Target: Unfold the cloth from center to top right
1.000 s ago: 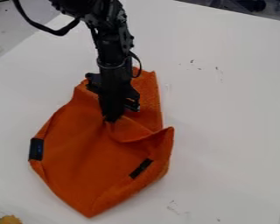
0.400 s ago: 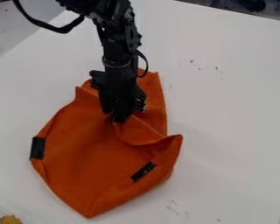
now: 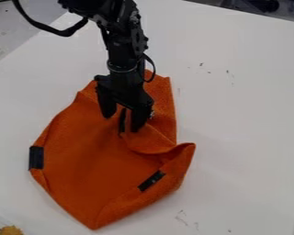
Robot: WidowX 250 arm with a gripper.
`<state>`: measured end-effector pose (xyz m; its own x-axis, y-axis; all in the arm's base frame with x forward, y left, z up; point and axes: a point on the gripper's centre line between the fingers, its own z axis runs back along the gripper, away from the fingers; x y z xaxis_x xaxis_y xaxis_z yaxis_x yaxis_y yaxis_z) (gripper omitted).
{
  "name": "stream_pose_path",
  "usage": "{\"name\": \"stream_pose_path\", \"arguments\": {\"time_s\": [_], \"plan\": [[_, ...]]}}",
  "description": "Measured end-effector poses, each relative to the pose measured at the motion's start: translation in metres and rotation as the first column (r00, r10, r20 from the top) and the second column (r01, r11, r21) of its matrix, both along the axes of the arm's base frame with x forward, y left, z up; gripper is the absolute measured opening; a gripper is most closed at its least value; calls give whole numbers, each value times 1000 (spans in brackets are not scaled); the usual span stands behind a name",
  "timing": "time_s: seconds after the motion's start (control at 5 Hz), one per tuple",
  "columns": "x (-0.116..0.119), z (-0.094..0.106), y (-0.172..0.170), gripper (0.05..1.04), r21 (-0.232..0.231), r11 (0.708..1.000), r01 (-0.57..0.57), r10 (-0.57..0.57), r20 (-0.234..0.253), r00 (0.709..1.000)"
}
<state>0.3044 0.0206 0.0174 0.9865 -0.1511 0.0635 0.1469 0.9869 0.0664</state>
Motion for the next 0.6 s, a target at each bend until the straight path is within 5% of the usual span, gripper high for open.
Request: {"name": "stream_pose_path", "arguments": {"time_s": [0.4,0.6], "plan": [[-7,-5,-16,931,17,1000,25,-25,-18,1000],[-6,-5,-16,649,11,1000,20,-20,-12,1000]]}}
